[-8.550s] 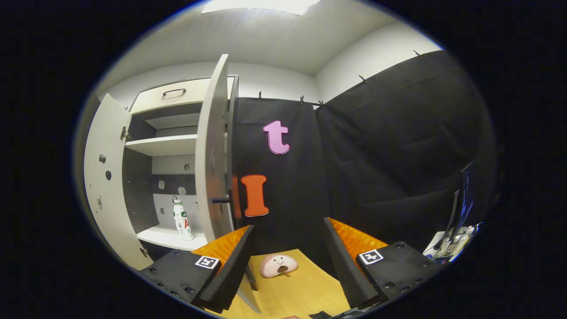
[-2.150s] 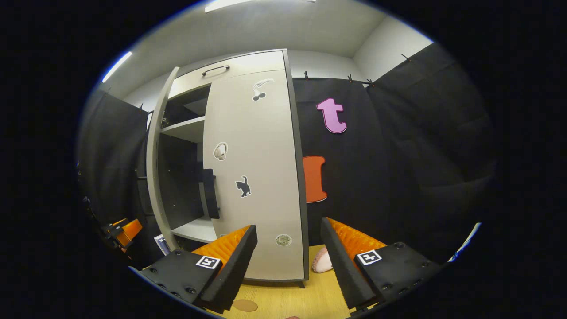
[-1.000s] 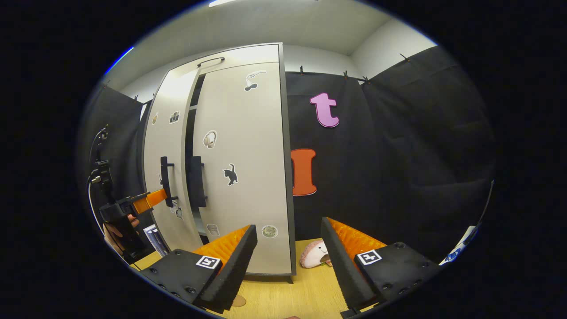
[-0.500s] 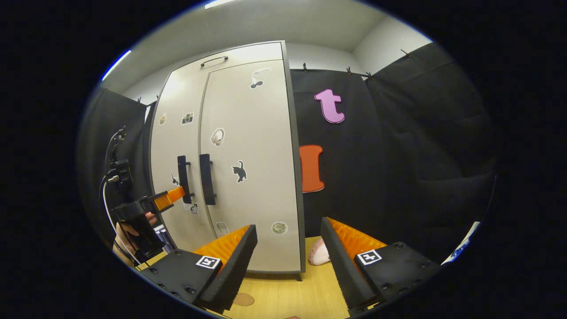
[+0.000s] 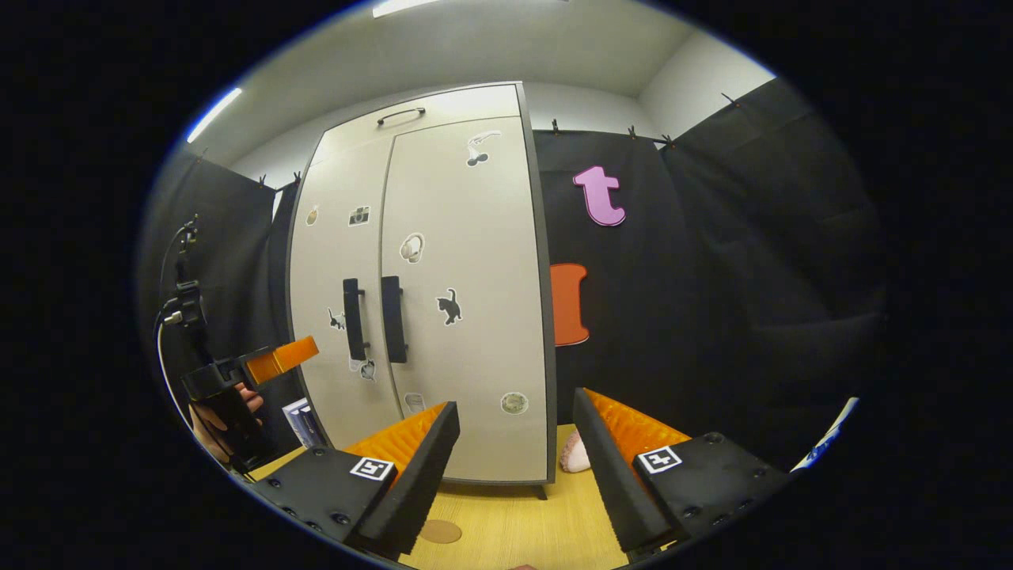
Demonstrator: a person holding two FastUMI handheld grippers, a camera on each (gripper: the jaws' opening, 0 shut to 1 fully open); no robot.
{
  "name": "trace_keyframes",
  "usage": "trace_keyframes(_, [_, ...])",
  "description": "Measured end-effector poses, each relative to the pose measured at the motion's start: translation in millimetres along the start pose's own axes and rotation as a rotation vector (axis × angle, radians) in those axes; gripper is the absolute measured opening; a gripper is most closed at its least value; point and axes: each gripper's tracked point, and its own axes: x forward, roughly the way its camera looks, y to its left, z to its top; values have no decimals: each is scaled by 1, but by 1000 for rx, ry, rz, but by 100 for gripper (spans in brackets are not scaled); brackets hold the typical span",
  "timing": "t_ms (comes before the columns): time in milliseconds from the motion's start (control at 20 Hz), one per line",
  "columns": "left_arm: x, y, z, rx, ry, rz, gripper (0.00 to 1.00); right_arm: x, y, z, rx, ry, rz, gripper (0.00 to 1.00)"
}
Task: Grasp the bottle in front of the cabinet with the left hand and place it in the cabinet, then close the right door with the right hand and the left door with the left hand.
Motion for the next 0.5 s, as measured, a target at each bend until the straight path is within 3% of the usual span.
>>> trace_keyframes(500, [-96, 31, 7, 15, -23, 131, 95, 0, 37, -24, 15, 24, 121, 96])
